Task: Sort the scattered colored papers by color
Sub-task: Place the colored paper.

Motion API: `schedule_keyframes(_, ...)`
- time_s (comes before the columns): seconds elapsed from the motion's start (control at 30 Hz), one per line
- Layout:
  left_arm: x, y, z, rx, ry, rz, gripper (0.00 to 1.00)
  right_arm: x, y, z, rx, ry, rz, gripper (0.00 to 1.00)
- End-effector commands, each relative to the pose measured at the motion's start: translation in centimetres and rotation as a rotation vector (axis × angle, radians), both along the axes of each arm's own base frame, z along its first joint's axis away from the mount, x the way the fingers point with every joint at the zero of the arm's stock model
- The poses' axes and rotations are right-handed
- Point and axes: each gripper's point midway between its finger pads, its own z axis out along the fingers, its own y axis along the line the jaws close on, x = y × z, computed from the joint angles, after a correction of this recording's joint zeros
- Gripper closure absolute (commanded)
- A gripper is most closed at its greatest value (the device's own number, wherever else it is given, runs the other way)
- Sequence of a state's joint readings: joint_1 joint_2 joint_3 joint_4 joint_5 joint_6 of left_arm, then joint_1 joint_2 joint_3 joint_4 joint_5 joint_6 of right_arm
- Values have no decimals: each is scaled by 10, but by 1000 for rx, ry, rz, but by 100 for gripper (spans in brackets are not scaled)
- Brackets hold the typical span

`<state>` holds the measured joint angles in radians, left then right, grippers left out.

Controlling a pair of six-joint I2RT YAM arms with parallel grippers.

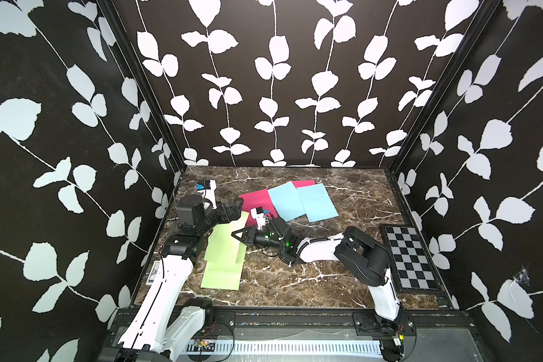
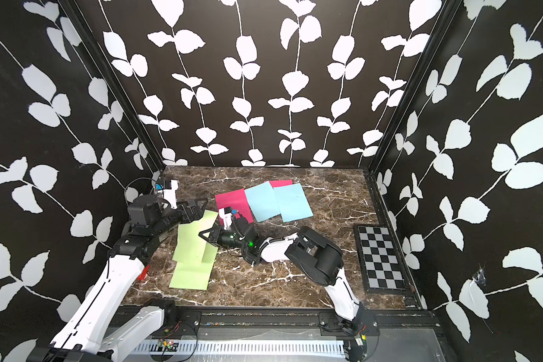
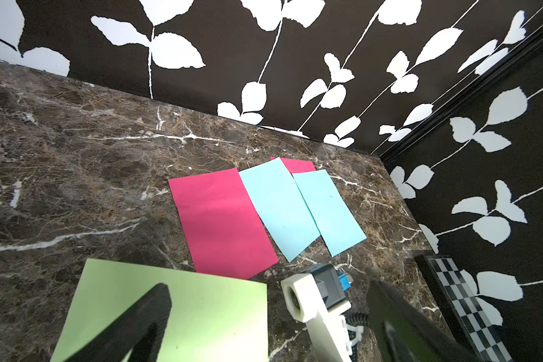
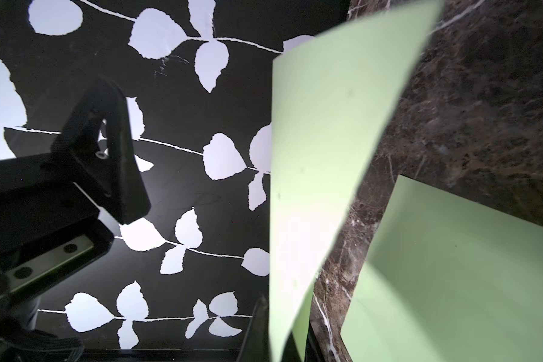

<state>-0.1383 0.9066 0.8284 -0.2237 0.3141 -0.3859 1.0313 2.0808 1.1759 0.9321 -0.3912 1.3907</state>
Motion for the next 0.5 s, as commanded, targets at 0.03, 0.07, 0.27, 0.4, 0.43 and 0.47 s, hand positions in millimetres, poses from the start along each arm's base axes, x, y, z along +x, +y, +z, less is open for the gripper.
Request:
schedule_keyframes(0.03, -6, 8, -5, 32, -2, 28, 1, 1, 12, 15, 111, 89, -39, 100)
schedule_keyframes(0.07, -7, 8, -3, 31, -9, 32, 1, -3, 13, 11, 111, 101, -35, 100)
schedule_keyframes(0.27, -12, 10, 2, 41, -22, 36, 1, -21, 18, -9, 105, 151, -21, 100)
schedule_keyframes(0.4, -14, 11, -2, 49, -11, 38, 1, -27, 15, -24, 93, 181, -25, 100)
schedule_keyframes(0.43, -14, 12, -2, 49, -12, 39, 1, -28, 14, -29, 82, 192, -23, 100)
schedule_keyframes(0.47, -14, 12, -3, 50, -12, 41, 1, -29, 13, -33, 76, 202, -21, 100)
